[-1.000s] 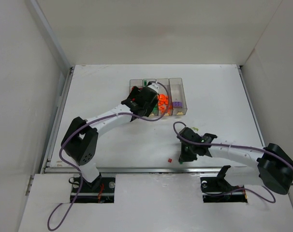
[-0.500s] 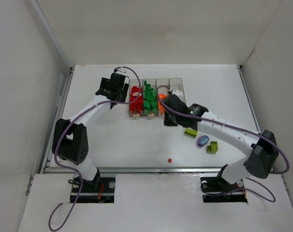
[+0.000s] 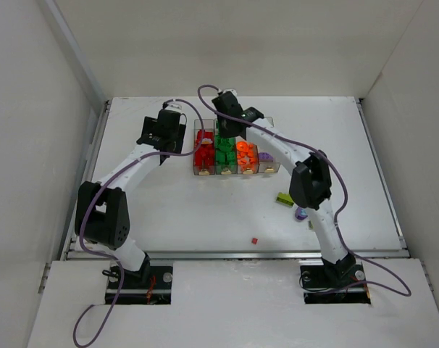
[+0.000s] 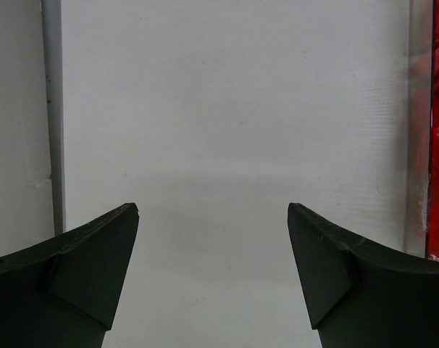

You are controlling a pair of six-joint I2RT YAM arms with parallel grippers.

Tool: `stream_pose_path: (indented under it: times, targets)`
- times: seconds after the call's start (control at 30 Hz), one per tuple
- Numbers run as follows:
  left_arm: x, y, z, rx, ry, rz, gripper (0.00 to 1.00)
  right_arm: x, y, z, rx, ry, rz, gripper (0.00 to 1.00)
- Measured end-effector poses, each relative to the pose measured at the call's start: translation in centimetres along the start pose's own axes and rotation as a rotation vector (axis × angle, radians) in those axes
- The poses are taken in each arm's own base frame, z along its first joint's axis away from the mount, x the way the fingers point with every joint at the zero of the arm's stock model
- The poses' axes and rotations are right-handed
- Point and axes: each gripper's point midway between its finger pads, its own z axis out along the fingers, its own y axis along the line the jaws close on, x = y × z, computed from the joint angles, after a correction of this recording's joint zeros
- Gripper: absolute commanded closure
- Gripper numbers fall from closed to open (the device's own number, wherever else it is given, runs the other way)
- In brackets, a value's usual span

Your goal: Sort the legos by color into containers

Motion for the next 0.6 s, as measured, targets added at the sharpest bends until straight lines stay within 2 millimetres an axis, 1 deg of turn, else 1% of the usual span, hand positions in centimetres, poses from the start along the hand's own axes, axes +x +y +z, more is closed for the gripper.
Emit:
stream_pose_path:
  times: [0.03, 0.1, 0.13, 0.2, 0.23, 0.27, 0.3, 0.4, 0.43, 0.47, 0.5, 0.57, 0.6]
  targets:
    - [0.1, 0.0, 0.0, 0.000, 0.002, 0.005, 0.18, 0.5, 0.0, 0.8, 0.000, 0.014, -0.013, 0.68]
    - [0.4, 0.0, 0.2, -0.002, 0.004, 0.010, 0.18, 1.5, 0.0, 1.5, -0.006, 0.050, -0.036, 0.60]
    - [0.5, 0.1, 0.2, -0.003, 0.007, 0.015, 0.18, 1.8, 0.0, 1.6, -0.010, 0.061, -0.043, 0.46]
    - [0.6, 0.1, 0.2, -0.003, 0.010, 0.019, 0.18, 1.8, 0.0, 1.5, -0.022, 0.064, -0.048, 0.35]
    - [0.6, 0.1, 0.2, -0.001, 0.009, 0.019, 0.18, 1.6, 0.1, 1.5, -0.031, 0.063, -0.049, 0.26]
    - [0.6, 0.3, 0.2, -0.002, 0.008, 0.017, 0.18, 1.6, 0.0, 1.5, -0.037, 0.064, -0.049, 0.24]
    - [0.5, 0.4, 0.2, -0.003, 0.007, 0.015, 0.18, 1.6, -0.1, 1.4, -0.040, 0.069, -0.050, 0.24]
    - [0.3, 0.9, 0.1, -0.010, 0.000, 0.006, 0.18, 1.5, -1.2, 1.1, -0.034, 0.083, -0.040, 0.15]
    - [0.3, 1.1, 0.0, -0.011, -0.002, 0.003, 0.18, 1.4, -2.0, 0.7, -0.030, 0.083, -0.029, 0.13]
    - [0.2, 1.2, -0.1, -0.011, -0.006, 0.000, 0.18, 1.7, -3.1, 0.0, -0.021, 0.096, -0.016, 0.03]
    - [0.2, 1.3, -0.2, -0.010, -0.009, 0.000, 0.18, 2.2, -4.6, -1.1, -0.008, 0.115, 0.003, 0.00]
    - [0.1, 1.4, -0.5, -0.005, -0.017, -0.003, 0.18, 3.0, -8.1, -3.4, 0.015, 0.138, 0.049, 0.00]
    - [0.0, 1.4, -0.7, -0.003, -0.022, -0.004, 0.18, 3.7, -10.2, -4.6, 0.034, 0.153, 0.080, 0.00]
